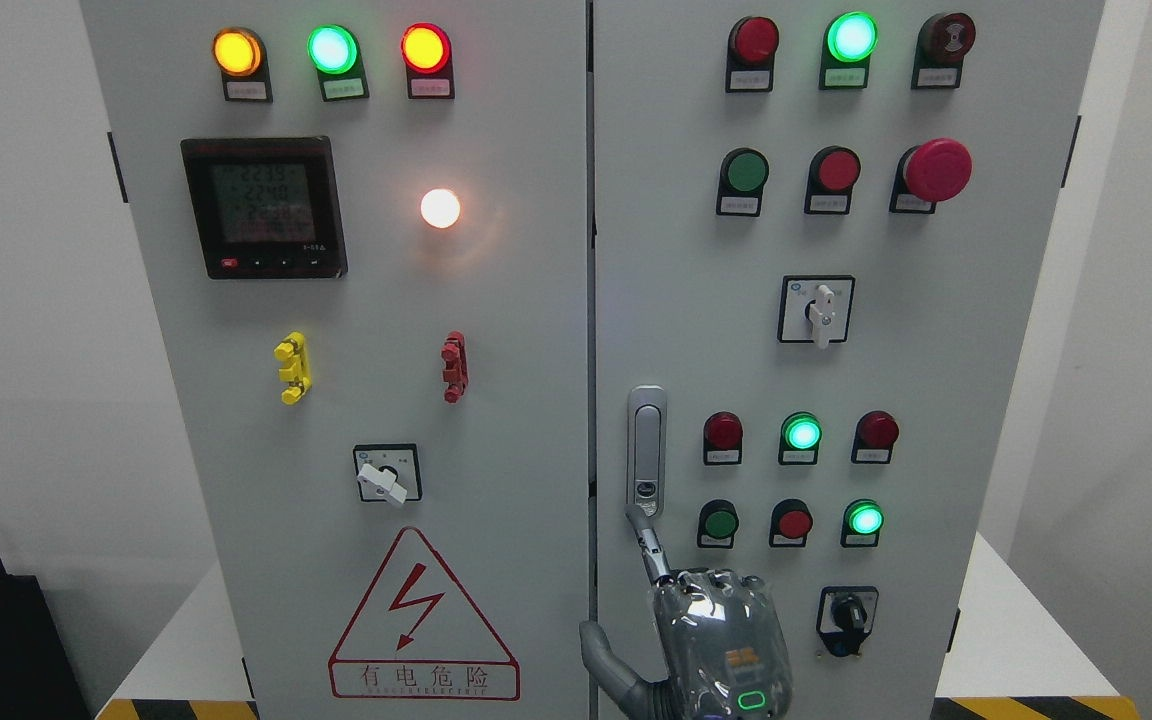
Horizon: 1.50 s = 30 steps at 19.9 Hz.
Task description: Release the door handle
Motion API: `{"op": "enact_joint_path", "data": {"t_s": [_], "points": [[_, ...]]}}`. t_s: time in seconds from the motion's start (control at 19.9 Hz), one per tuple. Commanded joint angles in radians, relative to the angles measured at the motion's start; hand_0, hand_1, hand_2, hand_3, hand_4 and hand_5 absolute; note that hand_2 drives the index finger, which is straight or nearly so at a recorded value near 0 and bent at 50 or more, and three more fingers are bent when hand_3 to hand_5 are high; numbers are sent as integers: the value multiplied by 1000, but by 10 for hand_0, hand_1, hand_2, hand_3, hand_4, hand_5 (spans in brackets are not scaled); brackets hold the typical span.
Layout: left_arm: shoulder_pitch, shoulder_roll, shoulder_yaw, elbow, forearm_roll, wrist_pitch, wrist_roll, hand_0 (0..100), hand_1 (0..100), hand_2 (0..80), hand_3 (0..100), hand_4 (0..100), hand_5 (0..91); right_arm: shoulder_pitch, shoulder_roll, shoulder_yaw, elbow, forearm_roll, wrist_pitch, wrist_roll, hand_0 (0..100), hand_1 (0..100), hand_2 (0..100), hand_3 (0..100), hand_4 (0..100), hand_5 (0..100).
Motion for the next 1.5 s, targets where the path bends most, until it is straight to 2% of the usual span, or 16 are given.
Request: {"op": "enact_joint_path", "data": {"t_s": [0.0,0.25,0.55,0.7,1.45], "points": [[0,0,11,17,0,-1,0,120,389,0,0,0,0,-12,3,5,16,2,20,8,309,222,0,1000,1000,1000],[0,0,11,17,0,1,0,120,389,0,0,0,0,-12,3,5,16,2,43,31,311,220,0,1000,1000,1000],[0,0,11,17,0,-1,0,120,389,0,0,0,0,-13,3,4,16,2,56,40,311,219,0,1000,1000,1000],[0,0,11,17,0,1,0,120,389,0,0,0,0,-13,3,4,16,2,66,62,311,218,0,1000,1000,1000],[0,0,11,17,0,-1,0,120,389,0,0,0,0,-6,3,5,15,-3,70,65,312,218,0,1000,1000,1000]]}}
